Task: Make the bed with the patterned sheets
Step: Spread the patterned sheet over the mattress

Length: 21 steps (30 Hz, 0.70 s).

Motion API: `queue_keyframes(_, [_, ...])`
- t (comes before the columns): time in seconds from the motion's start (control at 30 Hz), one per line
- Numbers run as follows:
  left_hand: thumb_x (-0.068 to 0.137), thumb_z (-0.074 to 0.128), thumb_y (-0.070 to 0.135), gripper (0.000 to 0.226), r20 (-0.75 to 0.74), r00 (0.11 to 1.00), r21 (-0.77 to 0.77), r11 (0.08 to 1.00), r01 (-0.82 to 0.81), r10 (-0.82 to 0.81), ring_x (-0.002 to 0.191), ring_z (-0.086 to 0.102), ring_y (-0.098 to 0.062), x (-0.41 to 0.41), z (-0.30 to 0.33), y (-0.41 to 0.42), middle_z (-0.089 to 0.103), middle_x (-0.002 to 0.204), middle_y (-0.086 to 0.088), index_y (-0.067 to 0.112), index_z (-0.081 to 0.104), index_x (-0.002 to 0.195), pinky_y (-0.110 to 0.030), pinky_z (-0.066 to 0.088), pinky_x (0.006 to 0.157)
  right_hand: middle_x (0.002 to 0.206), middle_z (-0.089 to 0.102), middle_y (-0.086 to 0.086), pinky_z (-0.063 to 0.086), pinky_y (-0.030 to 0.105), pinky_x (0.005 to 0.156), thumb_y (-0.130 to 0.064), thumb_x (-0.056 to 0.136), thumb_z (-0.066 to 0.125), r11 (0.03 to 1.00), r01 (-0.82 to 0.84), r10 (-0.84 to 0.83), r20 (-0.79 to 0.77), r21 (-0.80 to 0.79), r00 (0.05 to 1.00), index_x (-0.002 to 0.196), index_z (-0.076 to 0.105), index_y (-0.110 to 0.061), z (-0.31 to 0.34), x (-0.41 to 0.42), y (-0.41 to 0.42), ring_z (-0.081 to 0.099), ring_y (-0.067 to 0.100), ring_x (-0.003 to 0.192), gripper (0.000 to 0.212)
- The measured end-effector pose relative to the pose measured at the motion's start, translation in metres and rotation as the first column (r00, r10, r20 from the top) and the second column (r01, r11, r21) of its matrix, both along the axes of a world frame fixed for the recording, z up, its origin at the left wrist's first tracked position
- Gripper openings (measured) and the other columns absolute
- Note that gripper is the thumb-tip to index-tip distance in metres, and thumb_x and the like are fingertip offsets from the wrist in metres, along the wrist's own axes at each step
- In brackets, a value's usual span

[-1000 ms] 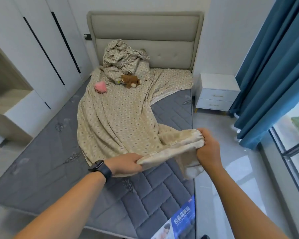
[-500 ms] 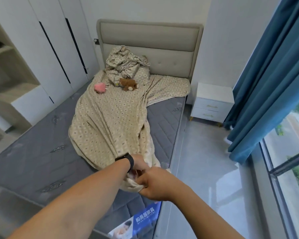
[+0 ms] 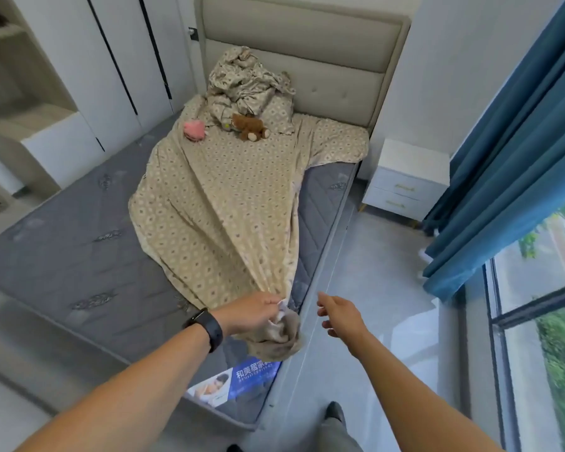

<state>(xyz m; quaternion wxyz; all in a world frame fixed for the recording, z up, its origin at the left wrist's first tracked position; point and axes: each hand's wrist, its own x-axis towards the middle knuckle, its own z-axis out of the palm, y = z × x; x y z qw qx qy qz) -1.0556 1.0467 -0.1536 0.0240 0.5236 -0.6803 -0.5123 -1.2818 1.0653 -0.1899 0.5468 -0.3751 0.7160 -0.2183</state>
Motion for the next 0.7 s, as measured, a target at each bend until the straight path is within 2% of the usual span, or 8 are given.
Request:
queue_keyframes(0.1, [0.097, 0.046, 0.016, 0.027, 0.025, 0.999, 0.05, 0.998, 0.032, -0.033, 0.064, 0.031, -0.009, -0.005, -0.002, 0.025, 0.036, 0.071, -0.001, 0.011, 0.041, 0.072, -0.03, 0.028, 0.065, 0.11, 0.066, 0.004, 0.06, 0.04, 0.081, -0.064, 0.092, 0.058, 0.98, 0.036, -0.076, 0.198, 0.197, 0.977, 0.106, 0.063, -0.015, -0.003, 0.009, -0.042, 0.064, 0.025, 0.091, 0.051])
queue_keyframes(0.17, [0.096, 0.046, 0.012, 0.03, 0.004, 0.999, 0.046, 0.998, -0.039, 0.039, 0.058, 0.028, -0.005, -0.012, 0.0, 0.038, 0.033, 0.068, 0.001, 0.018, 0.036, 0.068, -0.023, 0.025, 0.058, 0.103, 0.065, 0.003, 0.058, 0.036, 0.075, -0.064, 0.09, 0.063, 0.96, -0.004, -0.075, 0.27, 0.279, 0.96, 0.102, 0.062, -0.016, -0.01, 0.015, -0.065, 0.06, 0.024, 0.084, 0.05])
queue_keyframes(0.23, [0.091, 0.047, 0.009, 0.032, -0.041, 0.983, 0.055, 0.983, -0.177, 0.179, 0.058, 0.026, -0.005, -0.019, 0.004, 0.048, 0.03, 0.067, 0.003, 0.022, 0.033, 0.066, -0.022, 0.023, 0.056, 0.086, 0.064, 0.002, 0.049, 0.032, 0.066, -0.055, 0.093, 0.065, 0.947, -0.065, -0.024, 0.271, 0.315, 0.962, 0.093, 0.065, -0.015, -0.019, 0.019, -0.08, 0.05, 0.02, 0.073, 0.04])
queue_keyframes(0.33, [0.089, 0.047, 0.021, 0.025, -0.042, 0.92, 0.077, 0.919, -0.386, 0.389, 0.059, 0.03, -0.006, -0.024, 0.008, 0.055, 0.032, 0.066, 0.004, 0.016, 0.036, 0.066, -0.029, 0.024, 0.062, 0.066, 0.052, 0.001, 0.04, 0.027, 0.053, -0.036, 0.098, 0.063, 0.933, -0.149, 0.076, 0.225, 0.327, 0.971, 0.083, 0.062, -0.013, -0.036, 0.013, -0.096, 0.041, 0.016, 0.058, 0.028])
queue_keyframes(0.43, [0.087, 0.05, 0.033, 0.028, -0.029, 0.781, -0.018, 0.781, -0.625, 0.624, 0.067, 0.046, -0.024, -0.018, 0.005, 0.056, 0.045, 0.07, -0.013, 0.011, 0.051, 0.069, -0.037, 0.034, 0.067, 0.063, 0.037, 0.004, 0.03, 0.028, 0.05, -0.03, 0.099, 0.052, 0.952, -0.215, 0.191, 0.128, 0.216, 0.973, 0.07, 0.044, -0.014, -0.043, 0.009, -0.103, 0.033, 0.019, 0.053, 0.034])
queue_keyframes(0.53, [0.104, 0.043, 0.015, 0.031, 0.003, 0.63, -0.255, 0.61, -0.751, 0.777, 0.082, 0.056, -0.031, -0.015, -0.006, 0.062, 0.059, 0.083, -0.015, 0.02, 0.069, 0.087, -0.039, 0.038, 0.072, 0.06, 0.033, 0.004, 0.023, 0.034, 0.058, -0.031, 0.096, 0.049, 0.934, -0.353, 0.343, -0.143, -0.058, 0.929, 0.061, 0.034, -0.015, -0.035, 0.001, -0.098, 0.032, 0.021, 0.057, 0.042])
queue_keyframes(0.6, [0.103, 0.042, 0.017, 0.03, -0.021, 0.578, -0.343, 0.537, -0.771, 0.816, 0.071, 0.055, -0.023, -0.014, -0.014, 0.068, 0.056, 0.074, -0.012, 0.007, 0.065, 0.086, -0.037, 0.037, 0.066, 0.056, 0.03, 0.003, 0.021, 0.034, 0.057, -0.03, 0.095, 0.049, 0.868, -0.456, 0.406, -0.248, -0.197, 0.88, 0.058, 0.032, -0.015, -0.026, -0.008, -0.087, 0.028, 0.018, 0.054, 0.044])
queue_keyframes(0.7, [0.102, 0.043, 0.009, 0.037, 0.008, 0.6, -0.35, 0.565, -0.747, 0.8, 0.056, 0.041, -0.019, -0.009, -0.028, 0.078, 0.043, 0.06, -0.004, 0.017, 0.043, 0.066, -0.034, 0.027, 0.057, 0.051, 0.03, 0.001, 0.021, 0.031, 0.051, -0.029, 0.091, 0.051, 0.813, -0.53, 0.432, -0.358, -0.242, 0.827, 0.054, 0.033, -0.014, -0.018, -0.023, -0.068, 0.027, 0.017, 0.049, 0.043])
